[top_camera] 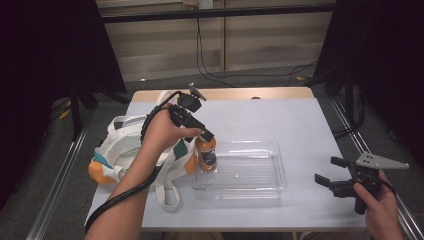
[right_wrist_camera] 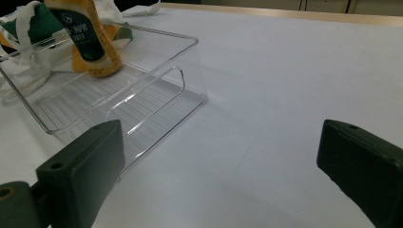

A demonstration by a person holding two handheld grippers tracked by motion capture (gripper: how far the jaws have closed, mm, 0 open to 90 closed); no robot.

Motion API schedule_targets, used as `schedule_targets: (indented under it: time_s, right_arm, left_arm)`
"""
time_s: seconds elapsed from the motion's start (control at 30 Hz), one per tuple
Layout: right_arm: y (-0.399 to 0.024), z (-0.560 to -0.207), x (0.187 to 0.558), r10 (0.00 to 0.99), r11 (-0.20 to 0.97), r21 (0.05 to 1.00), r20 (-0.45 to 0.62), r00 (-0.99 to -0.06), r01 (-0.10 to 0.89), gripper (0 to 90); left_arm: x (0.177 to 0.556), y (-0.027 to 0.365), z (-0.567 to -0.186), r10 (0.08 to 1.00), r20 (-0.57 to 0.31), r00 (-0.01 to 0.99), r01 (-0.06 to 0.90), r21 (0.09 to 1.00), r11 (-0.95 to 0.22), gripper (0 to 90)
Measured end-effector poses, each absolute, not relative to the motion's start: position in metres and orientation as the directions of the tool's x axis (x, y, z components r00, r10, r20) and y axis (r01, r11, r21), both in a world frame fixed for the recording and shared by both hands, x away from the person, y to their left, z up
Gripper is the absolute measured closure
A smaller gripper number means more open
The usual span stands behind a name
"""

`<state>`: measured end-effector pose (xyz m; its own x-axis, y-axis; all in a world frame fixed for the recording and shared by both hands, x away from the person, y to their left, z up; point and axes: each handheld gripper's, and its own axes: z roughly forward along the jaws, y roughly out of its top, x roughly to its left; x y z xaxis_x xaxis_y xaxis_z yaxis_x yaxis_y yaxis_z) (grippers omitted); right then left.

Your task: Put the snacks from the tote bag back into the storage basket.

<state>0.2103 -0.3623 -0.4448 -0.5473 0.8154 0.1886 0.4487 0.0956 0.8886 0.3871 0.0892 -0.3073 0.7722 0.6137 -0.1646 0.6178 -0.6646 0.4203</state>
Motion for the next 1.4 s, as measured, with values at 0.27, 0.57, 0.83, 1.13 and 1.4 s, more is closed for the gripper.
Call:
schedule_targets:
  time_s: [0.27,0.57,0.83,1.13,1.4]
  right_arm:
    - [-0.36,-0.445,0.213,0.811,0.107,0.884,0.186,-0.555,0.454,1.8]
    - [-0.358,-0.445,0.214,0.807,0.111,0.885,0.186,-0.56,0.453,1.8]
    - [-0.354,-0.445,0.217,0.802,0.119,0.885,0.181,-0.569,0.449,1.8]
    - [-0.352,-0.445,0.22,0.797,0.128,0.884,0.178,-0.576,0.45,1.8]
    - [-0.351,-0.446,0.22,0.795,0.132,0.883,0.176,-0.58,0.45,1.8]
  left_arm:
    - [0.382,0.1,-0.308,0.619,-0.149,0.771,0.615,0.425,-0.664,12.0]
    - [0.376,0.113,-0.312,0.64,-0.167,0.75,0.635,0.455,-0.625,6.2]
    - [0.37,0.126,-0.313,0.634,-0.146,0.759,0.618,0.466,-0.633,5.2]
    - [0.365,0.139,-0.319,0.647,-0.161,0.746,0.634,0.47,-0.614,5.1]
    - [0.364,0.149,-0.323,0.66,-0.153,0.735,0.639,0.482,-0.599,5.4]
